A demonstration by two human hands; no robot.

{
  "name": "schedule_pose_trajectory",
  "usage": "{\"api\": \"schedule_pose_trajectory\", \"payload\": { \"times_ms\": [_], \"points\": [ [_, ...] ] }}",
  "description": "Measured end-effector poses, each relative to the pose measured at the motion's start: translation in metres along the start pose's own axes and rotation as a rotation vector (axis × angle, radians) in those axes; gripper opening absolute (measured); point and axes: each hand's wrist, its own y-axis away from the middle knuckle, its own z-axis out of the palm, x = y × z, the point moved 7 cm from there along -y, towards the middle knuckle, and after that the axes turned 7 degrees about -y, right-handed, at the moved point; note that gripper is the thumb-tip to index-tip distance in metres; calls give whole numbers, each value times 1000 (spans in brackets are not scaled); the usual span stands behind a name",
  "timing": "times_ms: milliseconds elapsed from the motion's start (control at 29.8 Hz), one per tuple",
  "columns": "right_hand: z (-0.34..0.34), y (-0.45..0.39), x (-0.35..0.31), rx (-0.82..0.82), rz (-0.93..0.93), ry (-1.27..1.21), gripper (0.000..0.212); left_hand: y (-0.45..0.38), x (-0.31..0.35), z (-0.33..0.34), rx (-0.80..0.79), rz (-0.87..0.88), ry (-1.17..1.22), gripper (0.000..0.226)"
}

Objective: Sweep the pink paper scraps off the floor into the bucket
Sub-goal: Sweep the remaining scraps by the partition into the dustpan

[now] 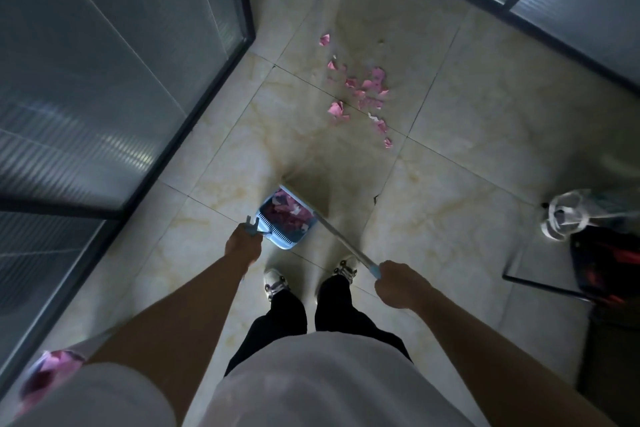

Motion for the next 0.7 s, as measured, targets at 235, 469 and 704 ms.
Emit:
{"api": "schedule_pose_trajectory", "payload": {
  "times_ms": [235, 469, 704],
  "points": [
    [-20, 4, 25, 56, 1, -95, 22, -18, -21, 9, 13, -24, 92, 28],
    [-45, -3, 11, 124, 16, -160, 17, 20, -16, -16, 93, 0, 99, 31],
    [-54, -36, -47, 119, 17, -105, 34, 31, -38, -35, 189, -30, 21, 32]
  ]
}}
